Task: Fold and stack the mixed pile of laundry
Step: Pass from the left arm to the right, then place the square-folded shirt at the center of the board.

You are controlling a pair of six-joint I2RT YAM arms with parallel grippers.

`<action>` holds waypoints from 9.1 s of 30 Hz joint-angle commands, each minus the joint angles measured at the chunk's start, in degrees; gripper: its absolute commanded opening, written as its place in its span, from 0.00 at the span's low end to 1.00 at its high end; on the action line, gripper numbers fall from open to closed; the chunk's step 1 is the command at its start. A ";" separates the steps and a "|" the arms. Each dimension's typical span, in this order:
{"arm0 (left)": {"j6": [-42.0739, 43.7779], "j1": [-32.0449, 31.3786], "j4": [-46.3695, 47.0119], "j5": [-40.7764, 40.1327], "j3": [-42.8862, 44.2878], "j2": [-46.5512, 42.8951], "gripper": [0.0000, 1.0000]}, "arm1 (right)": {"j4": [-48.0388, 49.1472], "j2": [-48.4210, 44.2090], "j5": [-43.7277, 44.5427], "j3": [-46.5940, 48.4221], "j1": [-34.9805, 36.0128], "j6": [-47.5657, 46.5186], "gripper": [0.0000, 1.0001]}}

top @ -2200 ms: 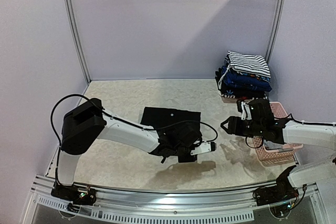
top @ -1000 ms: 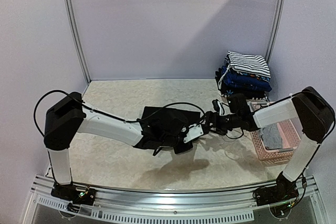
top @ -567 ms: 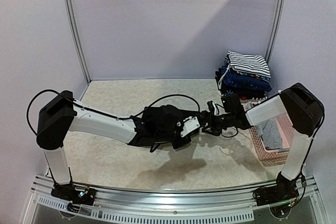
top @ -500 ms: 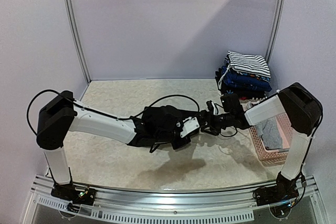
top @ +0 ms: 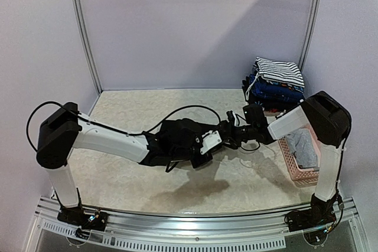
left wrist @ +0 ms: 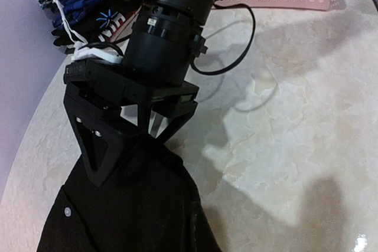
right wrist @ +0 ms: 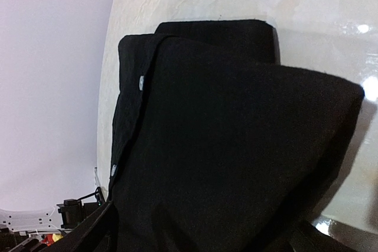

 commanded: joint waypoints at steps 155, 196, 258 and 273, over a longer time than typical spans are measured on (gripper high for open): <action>-13.37 0.91 13.80 -5.15 -29.19 -22.35 0.88 | -59.28 -4.83 52.28 69.64 -10.97 -67.54 0.00; -13.43 0.90 13.12 -3.07 -25.32 -16.63 0.87 | -54.23 4.13 60.95 84.45 -19.27 -68.91 0.00; -15.06 1.17 10.43 -0.25 -14.96 -4.49 0.87 | -37.86 26.80 55.70 89.51 -37.54 -40.27 0.80; -16.32 1.17 14.12 1.05 -19.25 -7.39 0.86 | -33.07 12.24 44.38 74.24 -37.51 -39.38 0.99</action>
